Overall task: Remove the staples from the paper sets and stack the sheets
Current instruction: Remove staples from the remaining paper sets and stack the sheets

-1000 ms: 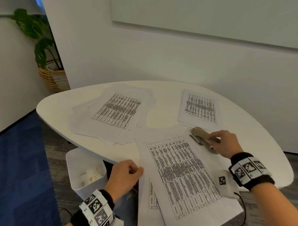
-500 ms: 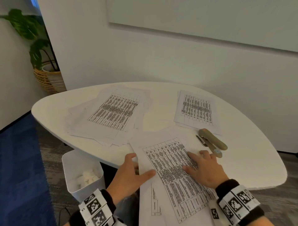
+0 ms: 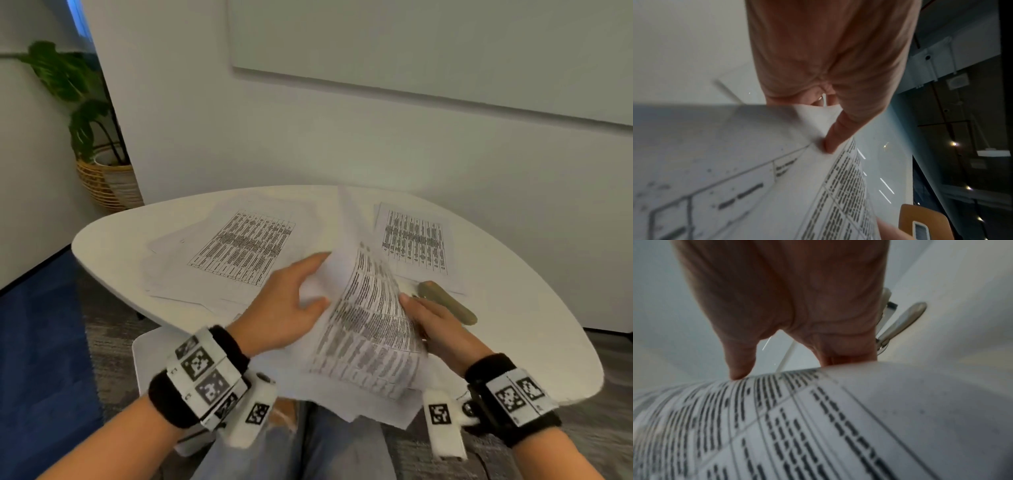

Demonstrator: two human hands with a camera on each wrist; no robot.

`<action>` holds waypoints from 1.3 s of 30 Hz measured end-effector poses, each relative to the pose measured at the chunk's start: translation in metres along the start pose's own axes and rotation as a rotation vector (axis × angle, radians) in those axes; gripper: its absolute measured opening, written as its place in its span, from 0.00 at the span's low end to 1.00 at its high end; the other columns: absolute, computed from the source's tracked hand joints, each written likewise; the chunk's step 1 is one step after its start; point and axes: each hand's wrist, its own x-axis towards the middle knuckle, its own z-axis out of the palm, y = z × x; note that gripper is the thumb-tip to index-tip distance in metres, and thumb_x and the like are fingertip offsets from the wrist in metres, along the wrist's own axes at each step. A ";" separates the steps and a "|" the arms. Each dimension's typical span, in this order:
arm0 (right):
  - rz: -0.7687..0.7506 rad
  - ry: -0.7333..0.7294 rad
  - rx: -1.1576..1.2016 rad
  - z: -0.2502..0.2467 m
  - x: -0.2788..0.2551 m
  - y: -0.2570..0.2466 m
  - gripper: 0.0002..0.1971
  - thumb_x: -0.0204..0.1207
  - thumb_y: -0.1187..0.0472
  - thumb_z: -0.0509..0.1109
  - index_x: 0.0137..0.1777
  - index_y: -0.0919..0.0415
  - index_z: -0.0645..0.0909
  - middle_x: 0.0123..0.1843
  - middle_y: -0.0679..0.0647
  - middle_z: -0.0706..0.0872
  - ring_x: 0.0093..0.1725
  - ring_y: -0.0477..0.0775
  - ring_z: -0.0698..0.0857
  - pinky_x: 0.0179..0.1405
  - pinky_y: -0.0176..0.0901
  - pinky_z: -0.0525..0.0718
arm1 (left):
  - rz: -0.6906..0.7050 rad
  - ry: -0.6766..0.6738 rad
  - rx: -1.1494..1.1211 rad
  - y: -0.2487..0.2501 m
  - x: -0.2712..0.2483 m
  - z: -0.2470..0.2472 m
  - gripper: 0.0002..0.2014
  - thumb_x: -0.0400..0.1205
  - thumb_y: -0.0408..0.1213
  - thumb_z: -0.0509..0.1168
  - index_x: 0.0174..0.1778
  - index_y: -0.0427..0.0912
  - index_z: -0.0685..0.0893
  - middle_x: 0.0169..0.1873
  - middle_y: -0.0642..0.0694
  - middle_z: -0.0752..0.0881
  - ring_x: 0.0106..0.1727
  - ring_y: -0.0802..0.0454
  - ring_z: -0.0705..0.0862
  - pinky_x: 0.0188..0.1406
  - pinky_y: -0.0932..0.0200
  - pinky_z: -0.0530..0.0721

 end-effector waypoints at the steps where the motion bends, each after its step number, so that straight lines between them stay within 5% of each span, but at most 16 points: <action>1: -0.044 0.012 0.098 -0.002 0.001 -0.003 0.48 0.48 0.28 0.79 0.65 0.58 0.79 0.61 0.56 0.87 0.58 0.55 0.86 0.64 0.59 0.81 | 0.024 0.021 0.027 0.004 0.007 -0.007 0.30 0.79 0.28 0.69 0.72 0.57 0.68 0.66 0.69 0.74 0.67 0.78 0.71 0.70 0.77 0.68; 5: -0.267 0.133 0.445 -0.009 -0.007 -0.029 0.43 0.46 0.52 0.88 0.62 0.67 0.80 0.61 0.64 0.86 0.58 0.61 0.87 0.54 0.55 0.87 | 0.048 0.153 0.019 0.007 0.031 -0.030 0.28 0.77 0.26 0.71 0.73 0.45 0.75 0.61 0.56 0.83 0.62 0.62 0.82 0.66 0.59 0.79; 9: -0.435 0.094 0.494 -0.006 -0.023 -0.062 0.33 0.56 0.60 0.83 0.63 0.68 0.81 0.60 0.65 0.87 0.60 0.65 0.86 0.60 0.68 0.80 | 0.094 0.337 0.001 0.007 0.041 -0.033 0.25 0.76 0.25 0.70 0.67 0.48 0.76 0.54 0.61 0.84 0.55 0.62 0.85 0.57 0.62 0.84; 14: -0.618 0.055 0.333 0.010 -0.052 -0.090 0.24 0.60 0.59 0.79 0.59 0.60 0.85 0.58 0.61 0.88 0.58 0.62 0.87 0.56 0.61 0.85 | 0.121 0.488 -0.131 0.014 0.023 -0.036 0.20 0.73 0.28 0.70 0.58 0.51 0.78 0.46 0.65 0.86 0.48 0.66 0.86 0.44 0.69 0.84; 19: -0.646 -0.002 0.292 0.019 -0.072 -0.084 0.15 0.63 0.67 0.75 0.50 0.55 0.89 0.53 0.57 0.91 0.53 0.58 0.90 0.47 0.47 0.88 | 0.155 0.271 -0.192 0.016 -0.016 -0.057 0.24 0.64 0.43 0.66 0.53 0.73 0.82 0.52 0.64 0.88 0.51 0.64 0.87 0.44 0.68 0.86; 21: -0.624 0.011 0.280 0.023 -0.071 -0.080 0.14 0.63 0.71 0.73 0.49 0.61 0.89 0.52 0.57 0.91 0.52 0.57 0.90 0.45 0.43 0.88 | 0.160 0.176 -0.221 0.012 -0.022 -0.064 0.25 0.66 0.42 0.67 0.57 0.71 0.82 0.56 0.59 0.87 0.55 0.58 0.87 0.48 0.63 0.87; 23: -0.592 0.035 0.254 0.028 -0.067 -0.078 0.14 0.63 0.70 0.73 0.50 0.62 0.88 0.50 0.55 0.92 0.50 0.57 0.90 0.43 0.41 0.88 | 0.135 0.147 -0.248 0.008 -0.022 -0.065 0.24 0.67 0.44 0.73 0.60 0.64 0.83 0.58 0.55 0.87 0.57 0.55 0.87 0.51 0.58 0.88; 26: -0.612 0.037 0.211 0.037 -0.064 -0.083 0.16 0.63 0.70 0.74 0.52 0.62 0.85 0.49 0.53 0.92 0.50 0.56 0.90 0.44 0.42 0.89 | 0.072 0.302 -0.257 0.012 -0.013 -0.055 0.24 0.63 0.48 0.81 0.54 0.58 0.84 0.53 0.60 0.89 0.54 0.59 0.88 0.51 0.59 0.88; 30: -0.735 0.156 0.196 0.041 -0.058 -0.098 0.17 0.64 0.67 0.75 0.53 0.55 0.85 0.52 0.49 0.91 0.52 0.51 0.90 0.49 0.46 0.89 | 0.115 0.450 -0.301 0.025 0.004 -0.043 0.21 0.65 0.39 0.77 0.53 0.55 0.83 0.47 0.65 0.89 0.51 0.62 0.88 0.46 0.66 0.86; 35: -0.695 0.219 0.348 0.028 -0.047 -0.109 0.16 0.68 0.66 0.74 0.56 0.62 0.84 0.53 0.57 0.90 0.54 0.58 0.89 0.55 0.58 0.87 | 0.127 0.477 -0.365 0.034 0.025 -0.039 0.26 0.66 0.39 0.77 0.60 0.41 0.81 0.48 0.56 0.89 0.51 0.64 0.88 0.47 0.73 0.82; 39: -0.654 0.206 0.301 0.029 -0.041 -0.106 0.14 0.64 0.60 0.77 0.50 0.50 0.88 0.53 0.56 0.91 0.54 0.58 0.89 0.54 0.61 0.86 | 0.120 0.447 -0.383 0.037 0.035 -0.031 0.25 0.69 0.34 0.77 0.61 0.42 0.80 0.49 0.53 0.88 0.51 0.64 0.87 0.47 0.75 0.82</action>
